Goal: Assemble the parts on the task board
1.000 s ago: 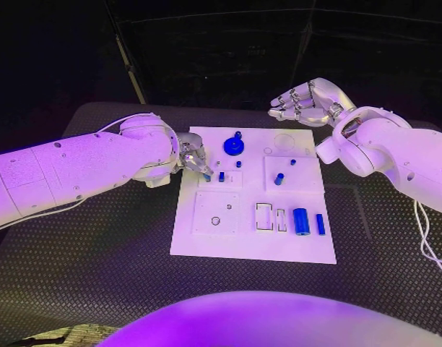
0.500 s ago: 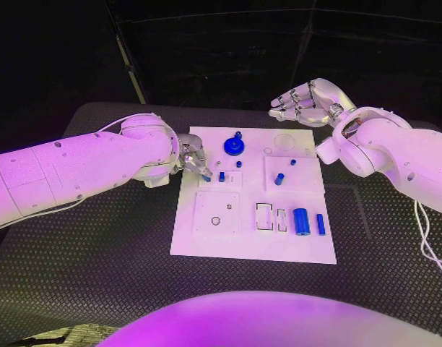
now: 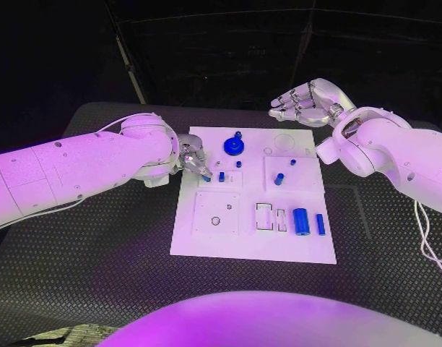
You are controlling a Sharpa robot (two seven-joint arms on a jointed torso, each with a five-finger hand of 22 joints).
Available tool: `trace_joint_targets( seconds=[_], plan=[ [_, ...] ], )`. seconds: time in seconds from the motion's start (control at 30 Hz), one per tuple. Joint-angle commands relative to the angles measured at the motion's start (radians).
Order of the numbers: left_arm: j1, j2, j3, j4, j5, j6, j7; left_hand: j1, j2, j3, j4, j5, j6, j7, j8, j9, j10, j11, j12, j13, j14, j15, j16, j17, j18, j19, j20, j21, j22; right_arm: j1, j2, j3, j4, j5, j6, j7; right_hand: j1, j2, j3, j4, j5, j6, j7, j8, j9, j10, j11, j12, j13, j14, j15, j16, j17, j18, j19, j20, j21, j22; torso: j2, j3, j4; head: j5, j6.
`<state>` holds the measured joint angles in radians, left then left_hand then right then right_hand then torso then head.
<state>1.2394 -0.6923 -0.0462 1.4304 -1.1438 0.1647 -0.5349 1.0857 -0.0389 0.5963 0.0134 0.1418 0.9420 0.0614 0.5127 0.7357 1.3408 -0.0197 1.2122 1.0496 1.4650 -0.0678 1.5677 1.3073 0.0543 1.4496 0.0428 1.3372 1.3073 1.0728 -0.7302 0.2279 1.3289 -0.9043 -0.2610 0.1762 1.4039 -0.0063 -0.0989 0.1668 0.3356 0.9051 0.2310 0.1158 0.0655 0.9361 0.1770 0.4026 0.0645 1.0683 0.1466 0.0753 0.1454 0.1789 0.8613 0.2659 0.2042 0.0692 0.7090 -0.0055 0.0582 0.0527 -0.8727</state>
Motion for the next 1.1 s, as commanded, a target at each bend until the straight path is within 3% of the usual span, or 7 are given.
trace_joint_targets(
  seconds=[0.03,0.47,0.87,1.1],
  plan=[
    [-0.005,0.007,-0.005,-0.003,-0.004,0.034,-0.009,0.009,0.001,0.125,-0.118,0.006,0.002,-0.007,0.004,0.001,0.006,0.0,0.004,0.0,0.106,-0.004,0.003,0.263,0.007,0.004,-0.003,0.004,0.065,0.002,0.001,0.001,0.002,0.004,0.006,0.008,-0.005,0.008,-0.002,-0.001,0.004,0.008,0.008,-0.005,0.001,-0.001,0.002,0.005,-0.001,0.001,-0.001,-0.004,-0.001,0.005,0.005,-0.001,-0.006,-0.001,0.001,0.0001,-0.0008,0.001,0.0],
    [-0.006,0.025,-0.019,-0.021,0.001,0.066,-0.011,-0.02,-0.016,0.117,-0.105,0.003,0.019,-0.017,0.024,0.009,0.011,-0.006,0.005,0.0,0.106,-0.008,0.003,0.263,0.006,0.005,-0.005,0.004,0.067,0.002,0.0,0.0,0.003,0.004,0.009,0.008,-0.006,0.008,-0.002,-0.001,0.004,0.008,0.008,-0.006,0.001,-0.001,0.002,0.005,-0.002,0.001,-0.001,-0.005,-0.002,0.005,0.006,-0.001,-0.007,-0.001,0.0,0.0002,0.0001,-0.002,0.0],
    [-0.006,0.047,-0.023,-0.051,0.001,0.065,-0.011,-0.024,-0.016,0.115,-0.102,0.003,0.022,-0.02,0.028,0.011,0.012,-0.008,0.005,0.0,0.106,-0.009,0.003,0.263,0.006,0.005,-0.006,0.004,0.067,0.002,0.001,0.0,0.003,0.004,0.01,0.009,-0.006,0.008,-0.002,-0.001,0.004,0.008,0.008,-0.006,0.001,-0.001,0.002,0.005,-0.002,0.001,-0.001,-0.005,-0.002,0.005,0.006,-0.001,-0.007,-0.001,0.001,0.0001,-0.0007,-0.004,0.0],
    [-0.006,0.054,-0.024,-0.068,0.003,0.066,-0.011,-0.05,-0.026,0.086,-0.08,0.0,0.027,-0.027,0.041,0.015,0.015,-0.013,0.006,0.0,0.106,-0.014,0.003,0.263,0.006,0.006,-0.01,0.004,0.069,0.002,0.001,0.0,0.003,0.004,0.01,0.009,-0.006,0.008,-0.002,-0.001,0.004,0.008,0.008,-0.006,0.001,-0.001,0.002,0.005,-0.002,0.001,-0.001,-0.005,-0.002,0.005,0.006,-0.001,-0.007,-0.001,0.001,0.0001,0.0001,-0.006,0.0]
  ],
)
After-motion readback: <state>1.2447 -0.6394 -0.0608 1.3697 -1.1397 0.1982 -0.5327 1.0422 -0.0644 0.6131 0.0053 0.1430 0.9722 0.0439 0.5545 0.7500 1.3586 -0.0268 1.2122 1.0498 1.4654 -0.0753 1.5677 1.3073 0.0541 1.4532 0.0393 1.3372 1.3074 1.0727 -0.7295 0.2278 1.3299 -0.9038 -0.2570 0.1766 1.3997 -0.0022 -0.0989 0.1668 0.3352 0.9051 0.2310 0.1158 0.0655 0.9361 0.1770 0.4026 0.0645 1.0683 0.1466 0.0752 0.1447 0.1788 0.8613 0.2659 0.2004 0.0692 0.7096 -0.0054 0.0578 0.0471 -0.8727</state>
